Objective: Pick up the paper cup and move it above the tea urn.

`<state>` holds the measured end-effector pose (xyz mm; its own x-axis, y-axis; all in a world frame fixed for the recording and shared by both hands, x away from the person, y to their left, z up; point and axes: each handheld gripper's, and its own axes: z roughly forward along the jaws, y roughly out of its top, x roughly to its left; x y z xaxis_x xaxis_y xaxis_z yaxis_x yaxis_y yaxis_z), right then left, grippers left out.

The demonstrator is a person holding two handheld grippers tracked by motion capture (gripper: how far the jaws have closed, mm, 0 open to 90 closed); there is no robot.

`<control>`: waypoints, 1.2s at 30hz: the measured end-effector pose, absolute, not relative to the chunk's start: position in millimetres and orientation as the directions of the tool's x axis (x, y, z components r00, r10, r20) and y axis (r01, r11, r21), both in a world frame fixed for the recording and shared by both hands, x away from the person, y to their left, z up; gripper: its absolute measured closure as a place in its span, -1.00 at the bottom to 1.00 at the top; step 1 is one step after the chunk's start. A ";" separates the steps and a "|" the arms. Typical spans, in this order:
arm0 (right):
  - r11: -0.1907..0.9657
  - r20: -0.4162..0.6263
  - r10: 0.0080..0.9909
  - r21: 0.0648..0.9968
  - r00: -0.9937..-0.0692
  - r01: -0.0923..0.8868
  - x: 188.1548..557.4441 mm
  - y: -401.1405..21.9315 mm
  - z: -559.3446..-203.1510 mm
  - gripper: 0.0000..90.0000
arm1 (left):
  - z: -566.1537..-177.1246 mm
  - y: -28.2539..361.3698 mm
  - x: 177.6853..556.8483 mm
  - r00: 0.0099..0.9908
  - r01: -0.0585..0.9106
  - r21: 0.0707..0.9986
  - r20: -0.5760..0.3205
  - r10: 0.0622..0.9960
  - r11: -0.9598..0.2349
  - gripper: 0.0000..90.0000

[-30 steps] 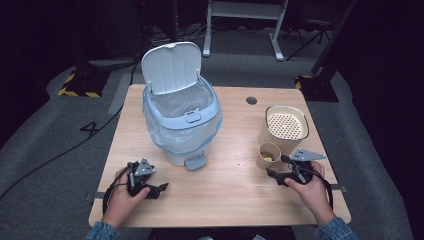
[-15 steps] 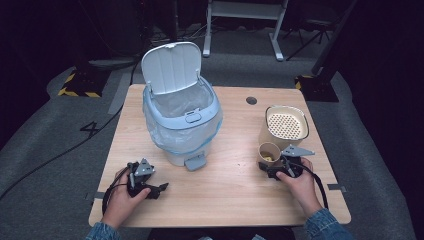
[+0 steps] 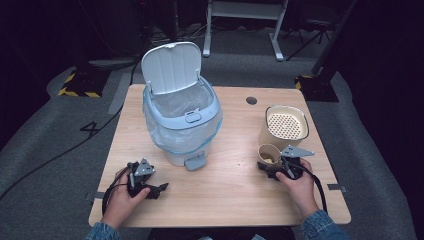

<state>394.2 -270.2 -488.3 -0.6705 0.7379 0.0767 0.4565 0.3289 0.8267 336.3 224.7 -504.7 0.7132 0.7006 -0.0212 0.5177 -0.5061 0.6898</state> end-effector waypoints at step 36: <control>0.309 0.073 0.730 0.852 -0.680 0.423 361.0 -294.1 -374.8 -0.31 | -504.7 224.5 336.0 0.711 0.520 0.690 -0.022 0.703 -0.504 -0.67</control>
